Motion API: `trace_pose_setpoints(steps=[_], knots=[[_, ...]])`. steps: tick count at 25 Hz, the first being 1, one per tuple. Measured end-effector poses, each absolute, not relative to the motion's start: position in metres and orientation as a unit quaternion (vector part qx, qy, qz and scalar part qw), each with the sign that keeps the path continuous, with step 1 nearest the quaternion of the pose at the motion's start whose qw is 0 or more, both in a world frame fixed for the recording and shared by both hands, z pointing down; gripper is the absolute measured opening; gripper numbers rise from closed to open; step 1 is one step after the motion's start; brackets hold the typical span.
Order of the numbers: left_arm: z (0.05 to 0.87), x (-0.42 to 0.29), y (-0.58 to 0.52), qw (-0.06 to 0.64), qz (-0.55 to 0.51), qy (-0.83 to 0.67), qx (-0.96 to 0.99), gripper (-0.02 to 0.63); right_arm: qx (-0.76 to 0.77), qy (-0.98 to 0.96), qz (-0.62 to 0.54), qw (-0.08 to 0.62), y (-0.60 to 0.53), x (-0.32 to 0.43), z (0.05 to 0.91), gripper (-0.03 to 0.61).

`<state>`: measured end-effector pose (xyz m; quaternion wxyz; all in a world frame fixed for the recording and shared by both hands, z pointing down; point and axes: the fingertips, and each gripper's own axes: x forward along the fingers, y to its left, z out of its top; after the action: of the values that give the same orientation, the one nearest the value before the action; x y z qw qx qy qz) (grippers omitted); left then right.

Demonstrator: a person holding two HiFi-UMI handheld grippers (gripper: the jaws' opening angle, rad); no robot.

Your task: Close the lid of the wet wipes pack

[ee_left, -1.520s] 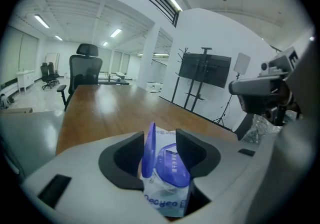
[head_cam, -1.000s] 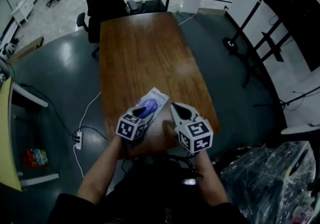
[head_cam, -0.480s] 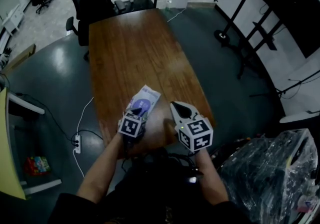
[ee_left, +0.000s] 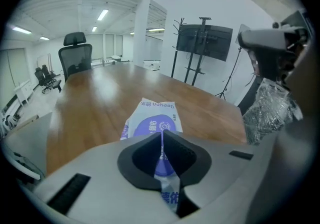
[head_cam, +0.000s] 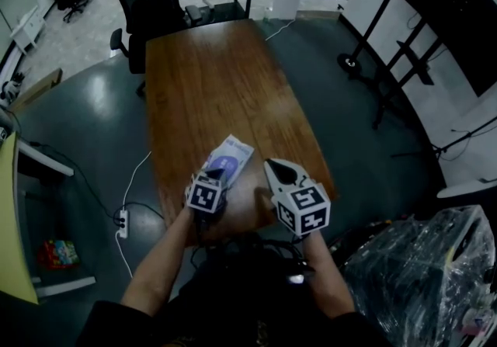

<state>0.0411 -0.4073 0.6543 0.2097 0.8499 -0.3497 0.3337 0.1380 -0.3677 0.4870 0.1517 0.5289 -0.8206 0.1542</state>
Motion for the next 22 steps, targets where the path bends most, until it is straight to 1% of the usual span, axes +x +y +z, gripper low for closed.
trace_pose_setpoints(steps=[2, 7, 12, 22], knots=[[0.643, 0.033, -0.413, 0.192, 0.322, -0.369, 0.850, 0.008, 0.526, -0.823, 0.153, 0.148, -0.369, 0.138, 0.486, 0.011], [0.587, 0.024, -0.420, 0.159, 0.256, -0.390, 0.870, 0.008, 0.513, -0.836, 0.144, 0.134, -0.377, 0.131, 0.476, 0.011], [0.516, 0.034, -0.408, 0.117, 0.180, -0.416, 0.884, 0.007, 0.488, -0.859, 0.120, 0.101, -0.381, 0.128, 0.452, 0.011], [0.422, 0.037, -0.372, 0.057, 0.103, -0.486, 0.866, 0.007, 0.407, -0.908, 0.097, 0.029, -0.370, 0.114, 0.410, 0.011]])
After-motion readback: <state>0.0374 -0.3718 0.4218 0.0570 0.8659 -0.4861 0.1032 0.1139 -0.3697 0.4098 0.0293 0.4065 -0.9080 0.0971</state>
